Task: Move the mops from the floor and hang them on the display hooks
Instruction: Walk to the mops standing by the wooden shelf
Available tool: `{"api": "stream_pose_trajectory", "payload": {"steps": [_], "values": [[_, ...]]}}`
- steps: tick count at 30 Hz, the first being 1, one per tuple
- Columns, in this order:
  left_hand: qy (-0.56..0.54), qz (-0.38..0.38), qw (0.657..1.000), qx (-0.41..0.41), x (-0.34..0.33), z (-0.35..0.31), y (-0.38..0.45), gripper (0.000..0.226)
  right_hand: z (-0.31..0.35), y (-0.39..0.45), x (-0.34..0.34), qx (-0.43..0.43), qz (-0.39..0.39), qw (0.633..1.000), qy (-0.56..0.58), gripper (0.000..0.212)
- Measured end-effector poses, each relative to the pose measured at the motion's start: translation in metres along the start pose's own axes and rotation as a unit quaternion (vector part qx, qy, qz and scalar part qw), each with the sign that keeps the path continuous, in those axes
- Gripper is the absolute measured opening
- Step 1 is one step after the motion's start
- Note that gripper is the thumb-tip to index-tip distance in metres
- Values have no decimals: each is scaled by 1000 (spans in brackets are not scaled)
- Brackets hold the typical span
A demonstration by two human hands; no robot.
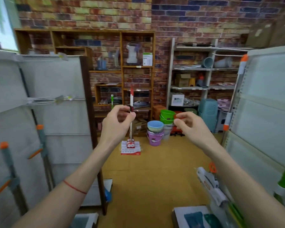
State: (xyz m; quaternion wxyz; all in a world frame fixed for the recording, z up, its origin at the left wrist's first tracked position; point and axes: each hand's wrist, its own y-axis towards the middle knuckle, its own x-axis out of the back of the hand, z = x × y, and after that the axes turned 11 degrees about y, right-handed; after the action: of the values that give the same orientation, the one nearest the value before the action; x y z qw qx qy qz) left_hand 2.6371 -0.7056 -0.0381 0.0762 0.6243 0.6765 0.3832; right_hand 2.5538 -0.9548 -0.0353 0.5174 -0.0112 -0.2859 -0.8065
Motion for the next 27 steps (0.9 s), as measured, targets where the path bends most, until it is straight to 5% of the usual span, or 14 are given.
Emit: {"api": "stream_pose_trajectory", "payload": {"steps": [11, 19, 27], "values": [[-128, 154, 976, -84, -182, 5, 98, 20, -73, 46, 74, -81, -186, 976, -77, 24], [-236, 288, 914, -160, -286, -12, 146, 16, -70, 40, 86, -148, -358, 913, -126, 20], [-325, 386, 841, -198, -326, -52, 112, 19, -43, -24, 88, -203, -472, 837, -187, 25]]}}
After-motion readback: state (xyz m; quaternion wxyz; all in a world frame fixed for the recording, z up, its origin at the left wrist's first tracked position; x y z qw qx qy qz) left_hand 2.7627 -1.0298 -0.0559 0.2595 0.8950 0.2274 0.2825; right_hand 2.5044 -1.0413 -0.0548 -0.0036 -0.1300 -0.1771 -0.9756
